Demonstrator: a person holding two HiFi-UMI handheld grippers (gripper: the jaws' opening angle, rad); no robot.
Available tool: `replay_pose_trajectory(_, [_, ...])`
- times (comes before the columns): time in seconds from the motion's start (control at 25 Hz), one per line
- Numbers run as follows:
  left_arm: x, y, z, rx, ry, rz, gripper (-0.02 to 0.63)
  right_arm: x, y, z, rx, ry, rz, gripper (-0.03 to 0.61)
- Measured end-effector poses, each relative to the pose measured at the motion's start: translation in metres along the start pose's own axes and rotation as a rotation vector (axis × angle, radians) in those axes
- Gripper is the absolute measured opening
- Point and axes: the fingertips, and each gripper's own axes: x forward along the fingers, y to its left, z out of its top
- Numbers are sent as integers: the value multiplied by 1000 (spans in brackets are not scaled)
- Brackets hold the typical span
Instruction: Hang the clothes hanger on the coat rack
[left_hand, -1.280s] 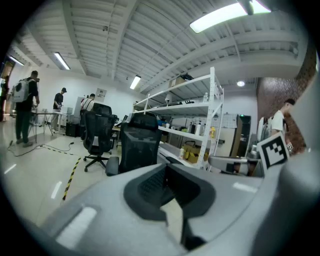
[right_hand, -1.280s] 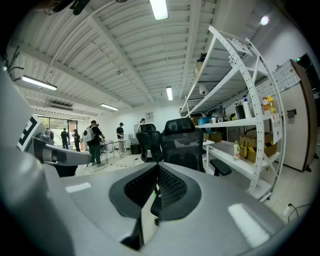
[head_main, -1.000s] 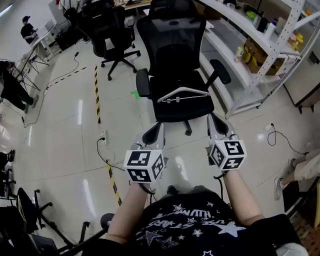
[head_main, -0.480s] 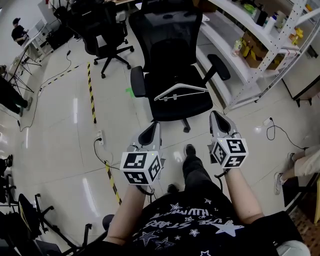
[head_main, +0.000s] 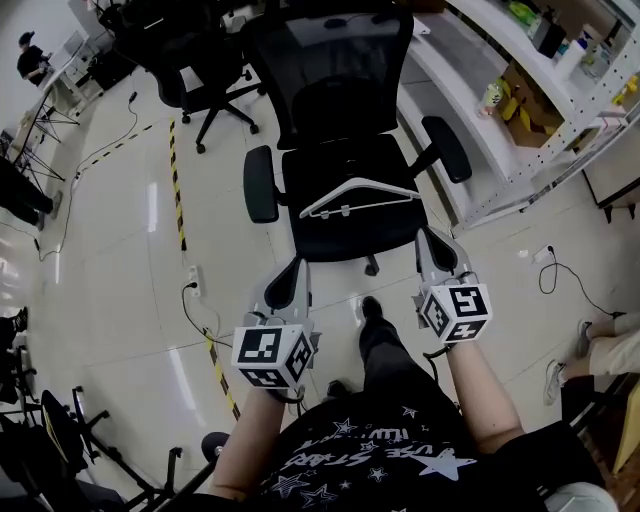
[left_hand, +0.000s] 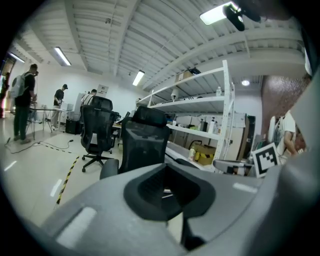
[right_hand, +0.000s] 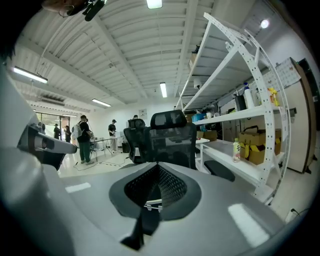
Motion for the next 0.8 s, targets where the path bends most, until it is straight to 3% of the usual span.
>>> replay_pose_trajectory(0.24, [72, -2, 18, -25, -21, 52, 5, 49, -25, 1, -11, -1, 146, 8])
replay_pose_trajectory(0.48, [130, -5, 20, -3, 26, 70, 5, 101, -52, -2, -18, 20, 214, 8])
replay_pose_trajectory(0.8, [182, 13, 1, -3, 71, 109, 5, 147, -77, -22, -87, 52, 195, 8])
